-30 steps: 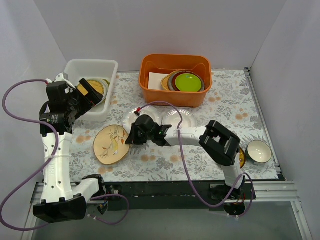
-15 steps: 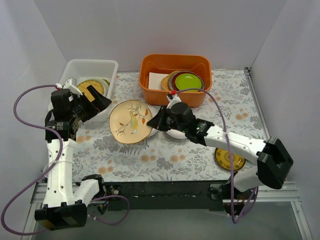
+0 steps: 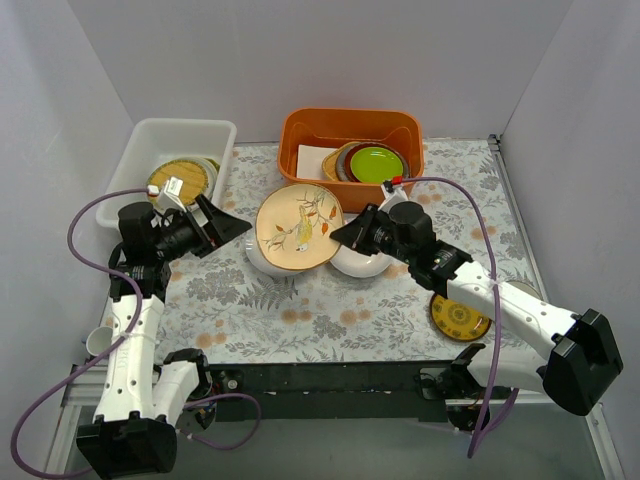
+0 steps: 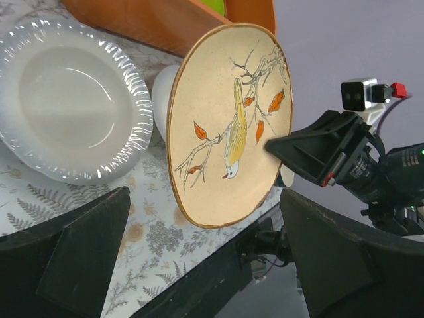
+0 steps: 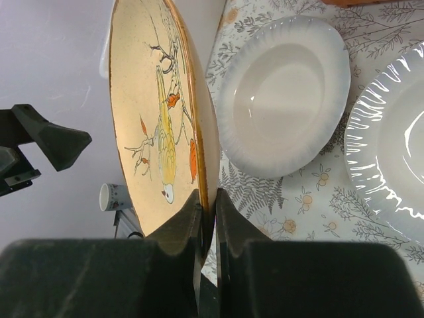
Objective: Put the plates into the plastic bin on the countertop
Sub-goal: Place the plate in the plastic bin.
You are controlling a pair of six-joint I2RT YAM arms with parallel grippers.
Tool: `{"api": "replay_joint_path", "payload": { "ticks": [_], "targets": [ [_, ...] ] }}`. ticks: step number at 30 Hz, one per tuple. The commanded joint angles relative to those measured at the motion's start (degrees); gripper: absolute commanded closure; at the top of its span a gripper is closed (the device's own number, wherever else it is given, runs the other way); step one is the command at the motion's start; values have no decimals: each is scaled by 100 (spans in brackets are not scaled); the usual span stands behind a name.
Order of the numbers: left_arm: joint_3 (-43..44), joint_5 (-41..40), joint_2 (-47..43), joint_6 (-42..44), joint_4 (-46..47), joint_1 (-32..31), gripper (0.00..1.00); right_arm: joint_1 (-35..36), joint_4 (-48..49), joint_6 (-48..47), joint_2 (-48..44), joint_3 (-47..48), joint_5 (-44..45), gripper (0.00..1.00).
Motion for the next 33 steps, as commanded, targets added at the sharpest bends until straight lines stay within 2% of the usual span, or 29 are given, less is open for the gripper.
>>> {"api": "replay_joint_path", "payload": {
  "ticks": [1,3,11,18,26,28,30,33],
  "targets": [
    [-423,675,-265,-588,835,-13,7,-53,1324,369,-332,213,-414,99],
    [-582,665,-204,-650,827,-14,12,-53,1429,413,-324,214,-511,99],
    [-1003,551,-406,-896,1160,-31,19,-53,1465,466,-297,363,-660,99],
    [-1513,665,-502,-1414,1880,-75,33,-44,1500,545,-113,512,-951,99],
    [-1619,560,-467,-1494,2083,-277,43,114,1544,563,221,749,-1170,99],
    [-1645,490,-423,-1520,2092,-321,55,158,1623,615,318,776,-1232,99],
    [-1689,455,-414,-1538,2119,-356,61,193,1641,616,397,837,-1276,99],
    [-1733,419,-423,-1564,2128,-365,80,211,1614,616,415,864,-1285,99]
  ]
}}
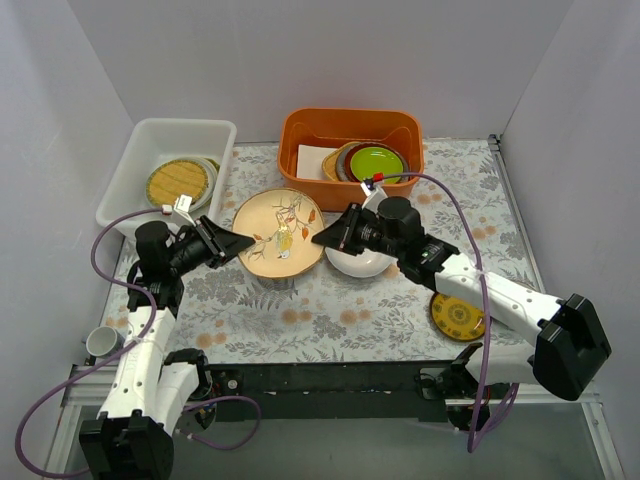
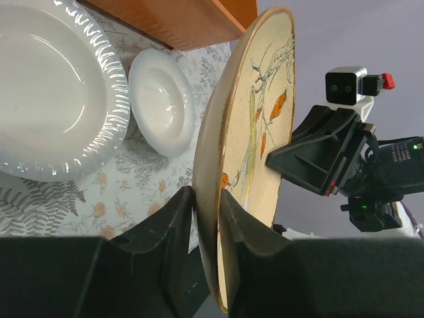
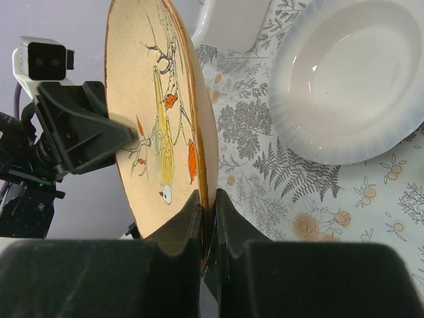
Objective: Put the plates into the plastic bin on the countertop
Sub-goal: Place the plate in the plastic bin.
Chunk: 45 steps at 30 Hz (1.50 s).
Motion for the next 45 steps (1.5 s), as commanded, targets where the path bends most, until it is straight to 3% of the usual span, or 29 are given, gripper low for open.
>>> {"api": "replay_joint_path", "payload": {
  "ticks": [1,3,9,10,12,13,15,16,21,27,37,45],
  "targets": [
    [-64,4,-25,-58,165,-66,85,65,1225,262,-110,575,-290,99],
    [-81,4,-8,-58,165,-83,100,65,1199,244,-75,628,-308,99],
    [-72,-66,36,-50,130,-118,100,73,1207,174,-4,672,-448,95],
    [-46,-75,36,-41,121,-118,100,65,1225,174,-13,655,-457,78],
    [-11,-119,36,-23,68,-118,100,65,1278,174,-92,593,-405,63],
    [15,-128,36,-23,59,-118,100,65,1269,165,-118,549,-370,49],
    [24,-172,45,-49,51,-118,100,56,1190,147,-162,540,-299,37],
    [42,-172,54,-50,42,-118,100,56,1155,130,-171,540,-273,26],
    [112,-224,106,-85,51,-118,100,56,953,86,-241,558,-132,2],
    [445,-286,238,55,-72,-109,100,47,655,42,-250,549,61,2],
    [999,-295,634,170,-160,-118,100,-129,-663,-177,-540,487,1072,2],
    [1342,-374,1020,223,-134,-92,100,-348,-2025,-1011,-672,944,2126,2]
  ]
}}
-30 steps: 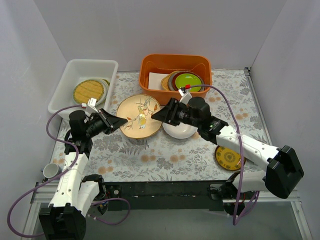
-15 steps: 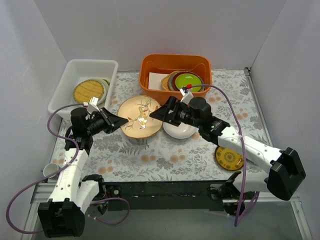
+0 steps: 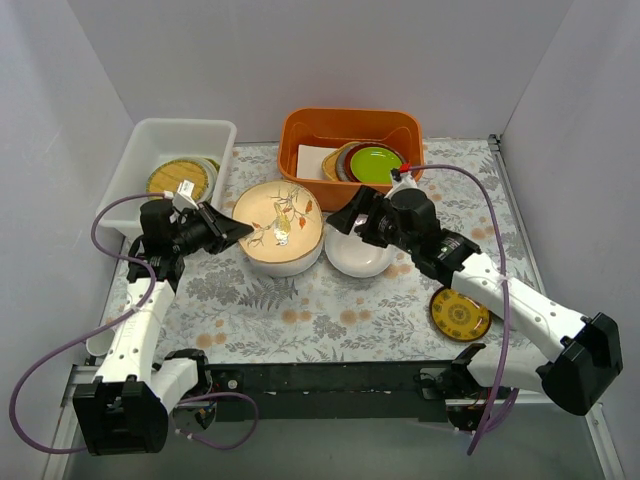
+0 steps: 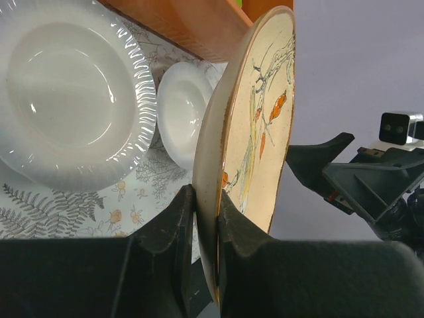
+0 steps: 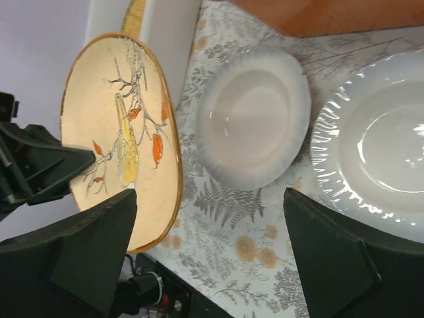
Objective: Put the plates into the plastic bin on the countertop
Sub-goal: Place the plate in the plastic bin.
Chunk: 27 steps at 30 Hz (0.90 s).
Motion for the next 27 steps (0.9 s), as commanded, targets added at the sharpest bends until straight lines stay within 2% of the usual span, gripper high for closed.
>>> {"api": "replay_joint_path", "payload": {
  "ticks": [1,8,11,15,18,21,24,27],
  "targets": [
    [606,207,104,-2,445,28,100,-95,-1022,-726,-185,610,869,2],
    [1204,453,693,148,331,379,100,-271,-1710,-1368,-369,821,1739,2],
    [1432,751,1027,200,348,757,100,-297,-1973,-1578,-387,909,2055,2],
    [1643,1402,1414,112,620,1616,100,-315,-2281,-1852,-326,1085,2408,2],
    [1985,1535,1783,252,542,1978,100,-341,-2326,-1940,-334,1094,2479,2],
    [2372,1281,2160,429,348,2102,100,-367,-2282,-1966,-326,1024,2409,2],
    [2478,606,2354,279,585,2129,100,-376,-2256,-2019,-282,1006,2365,2],
    [2540,401,2565,-19,875,2199,100,-385,-2273,-2168,-203,1050,2400,2]
  ]
}}
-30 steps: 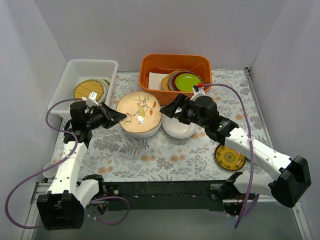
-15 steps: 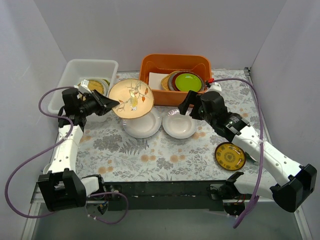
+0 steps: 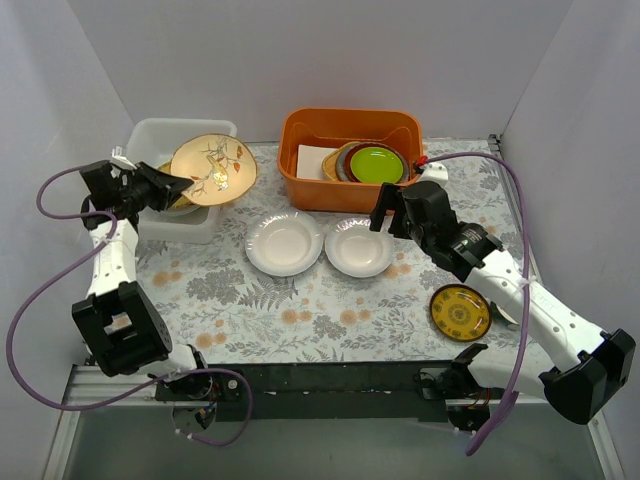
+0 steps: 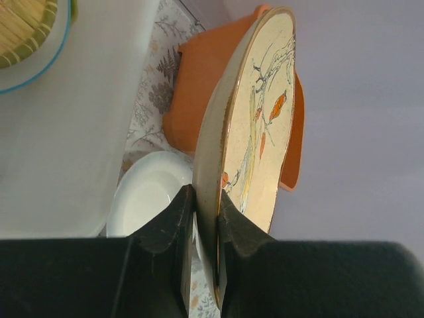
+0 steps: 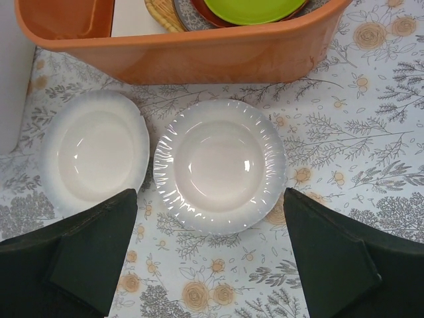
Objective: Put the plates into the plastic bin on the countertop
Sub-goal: Place the plate in the plastic bin.
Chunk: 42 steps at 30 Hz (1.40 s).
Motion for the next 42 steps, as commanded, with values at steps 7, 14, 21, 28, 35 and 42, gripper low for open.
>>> {"api": "replay_joint_path", "payload": {
  "ticks": [7,14,21,28,35,42],
  "targets": [
    [396,-209,749,-1122,1383,231,100,-55,39,-377,257,156,168,2],
    [905,-526,1443,-1184,1394,397,100,-82,171,-465,407,111,-69,2],
    [1442,-930,1891,-1017,945,521,100,-90,224,-473,547,94,-227,2],
    [1407,-1264,2112,-1017,813,574,100,-90,338,-482,582,85,-438,2],
    [1389,-1668,2129,-1061,726,600,100,-90,435,-544,574,77,-605,2],
    [1495,-1862,2340,-1018,470,600,100,-90,452,-570,574,77,-632,2]
  ]
}}
